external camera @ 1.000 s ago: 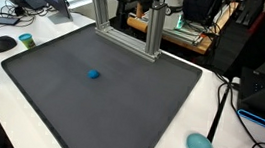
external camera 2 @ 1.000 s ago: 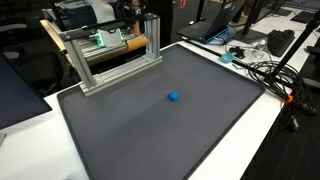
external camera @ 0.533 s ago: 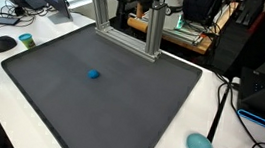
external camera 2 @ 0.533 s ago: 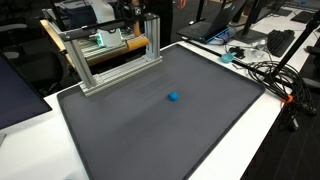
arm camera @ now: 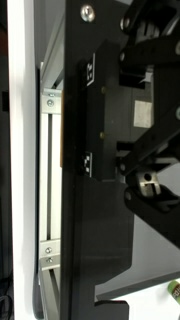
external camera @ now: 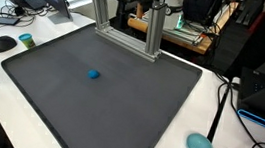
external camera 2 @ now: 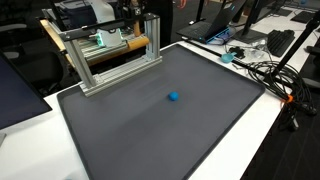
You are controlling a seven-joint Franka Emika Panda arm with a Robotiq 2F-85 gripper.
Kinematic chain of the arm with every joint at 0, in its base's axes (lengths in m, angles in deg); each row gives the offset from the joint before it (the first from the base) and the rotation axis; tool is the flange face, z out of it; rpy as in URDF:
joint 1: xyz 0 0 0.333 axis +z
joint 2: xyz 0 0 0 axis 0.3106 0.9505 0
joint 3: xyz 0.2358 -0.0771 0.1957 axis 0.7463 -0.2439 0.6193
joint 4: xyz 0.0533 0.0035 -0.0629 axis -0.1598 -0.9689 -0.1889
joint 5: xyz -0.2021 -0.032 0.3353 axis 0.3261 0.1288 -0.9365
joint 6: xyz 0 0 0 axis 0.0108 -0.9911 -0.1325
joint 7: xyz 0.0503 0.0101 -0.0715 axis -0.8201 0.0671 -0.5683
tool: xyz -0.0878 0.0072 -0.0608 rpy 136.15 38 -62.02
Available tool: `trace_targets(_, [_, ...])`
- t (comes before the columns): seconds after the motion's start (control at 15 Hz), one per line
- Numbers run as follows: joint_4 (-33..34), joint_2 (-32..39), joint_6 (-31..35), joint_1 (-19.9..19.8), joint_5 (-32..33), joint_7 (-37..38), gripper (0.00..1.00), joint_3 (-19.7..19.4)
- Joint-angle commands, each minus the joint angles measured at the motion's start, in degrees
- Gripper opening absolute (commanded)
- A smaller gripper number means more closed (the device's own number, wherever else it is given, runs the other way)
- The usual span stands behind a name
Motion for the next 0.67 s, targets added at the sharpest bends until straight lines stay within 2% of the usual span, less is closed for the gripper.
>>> trace_targets(0.0, [-0.36,-0.70,-1.53,0.51,-1.22,-2.29,0.34,-0.99])
trace_targets(0.13, [-0.06,-0.71,-1.74,0.70,-1.65,-2.15,0.23,-0.75])
trace_targets(0.33, [-0.21,-0.74,-1.02,0.53,-1.56,-1.55,0.22,-0.57])
trace_targets(0.6, [-1.19,-1.25,4.62,0.25,-1.74,0.08,0.22,-0.33])
